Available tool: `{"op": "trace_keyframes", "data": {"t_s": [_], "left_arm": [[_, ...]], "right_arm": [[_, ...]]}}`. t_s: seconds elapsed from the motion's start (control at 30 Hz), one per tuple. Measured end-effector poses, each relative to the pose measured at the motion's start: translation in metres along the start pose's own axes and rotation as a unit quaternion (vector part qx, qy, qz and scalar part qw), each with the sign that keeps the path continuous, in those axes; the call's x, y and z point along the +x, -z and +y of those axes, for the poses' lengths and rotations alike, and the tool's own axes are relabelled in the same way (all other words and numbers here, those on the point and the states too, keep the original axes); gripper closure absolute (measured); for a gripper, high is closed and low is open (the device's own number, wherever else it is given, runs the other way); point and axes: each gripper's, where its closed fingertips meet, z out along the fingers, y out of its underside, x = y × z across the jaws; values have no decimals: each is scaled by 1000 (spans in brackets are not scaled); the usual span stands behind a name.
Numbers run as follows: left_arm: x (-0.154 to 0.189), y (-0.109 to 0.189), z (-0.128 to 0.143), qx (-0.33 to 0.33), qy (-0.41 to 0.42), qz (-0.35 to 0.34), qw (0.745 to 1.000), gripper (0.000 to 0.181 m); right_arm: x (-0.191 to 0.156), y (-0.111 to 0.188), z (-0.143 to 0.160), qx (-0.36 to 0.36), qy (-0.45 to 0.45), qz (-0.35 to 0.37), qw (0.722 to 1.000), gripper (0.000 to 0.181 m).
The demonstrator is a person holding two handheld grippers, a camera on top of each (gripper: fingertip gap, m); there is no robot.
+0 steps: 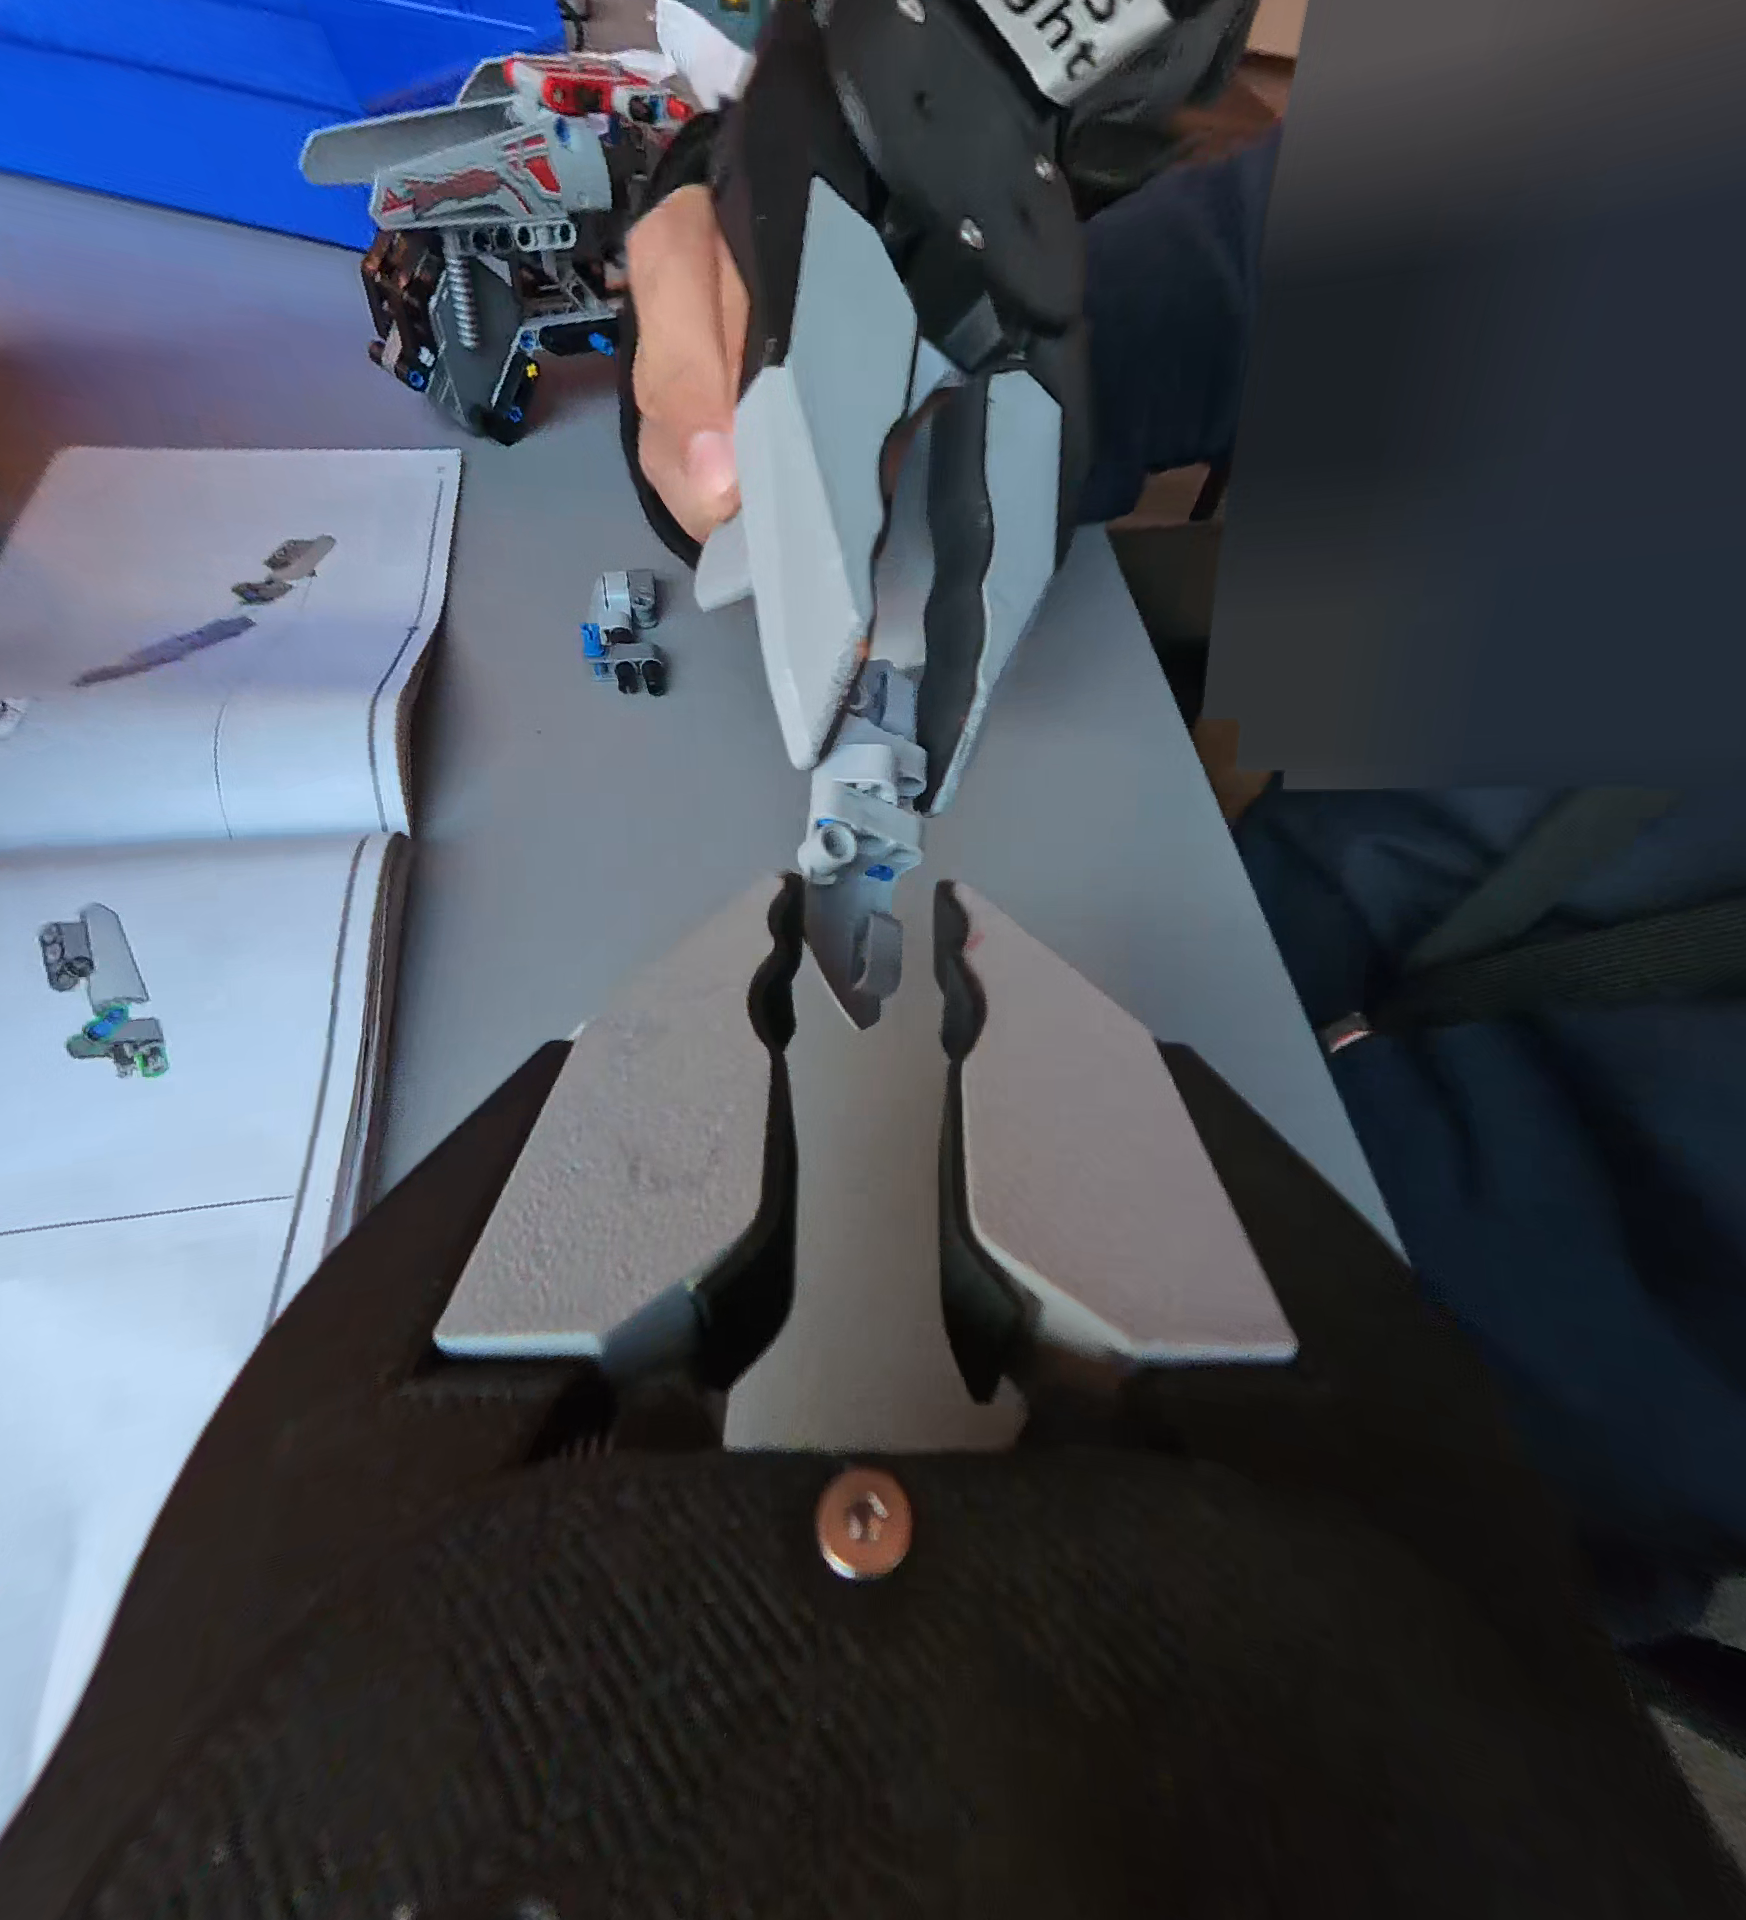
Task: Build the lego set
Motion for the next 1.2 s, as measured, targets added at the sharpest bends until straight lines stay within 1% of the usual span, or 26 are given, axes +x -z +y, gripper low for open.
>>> {"op": "trace_keyframes", "data": {"t_s": [0.03,0.07,0.13,0.2,0.27,0.33,0.4,0.43,0.47,0.57,0.7,0.73,0.83,0.93,0.97,1.03,1.1,1.13,1.2], "left_arm": [[0,0,-1,3,13,8,1000,163],[1,2,-2,9,22,16,1000,172],[0,5,-7,29,36,23,999,181],[-4,5,-5,24,38,13,999,181],[-8,4,-1,10,23,-8,1000,181],[-10,4,-2,8,-3,-27,1000,181],[-13,5,-4,10,-38,-47,998,181],[-14,6,-5,13,-56,-59,997,181],[-15,7,-6,13,-71,-72,995,181],[-20,9,-8,10,-112,-107,988,181],[-18,9,-10,5,-166,-130,977,181],[-18,9,-10,4,-178,-134,975,181],[-16,7,-9,-2,-200,-140,970,181],[-19,7,-10,-2,-194,-152,969,181],[-20,8,-12,7,-185,-154,971,181],[-21,7,-11,14,-157,-145,977,181],[-21,1,-3,-5,-128,-127,984,179],[-22,0,0,-16,-127,-129,983,178],[-21,0,1,-19,-144,-132,981,178]], "right_arm": [[-1,0,-1,1,6,0,1000,160],[-2,0,-2,2,11,1,1000,160],[0,-1,-2,-2,21,11,1000,160],[2,-2,3,-13,12,14,1000,160],[3,-4,10,-23,-14,8,1000,160],[4,-3,10,-11,-53,-3,999,158],[7,-2,10,6,-115,-21,993,149],[9,-1,10,12,-152,-35,988,149],[10,0,10,17,-185,-46,982,157],[12,3,11,28,-243,-74,967,168],[12,6,9,40,-246,-87,965,172],[12,8,10,38,-242,-84,966,179],[12,9,13,30,-236,-84,968,179],[16,7,17,20,-229,-61,971,179],[19,7,17,18,-229,-50,972,179],[18,8,17,12,-228,-51,972,180],[14,8,15,14,-225,-61,972,181],[13,8,15,10,-224,-61,973,181],[12,7,16,7,-233,-65,970,181]]}}
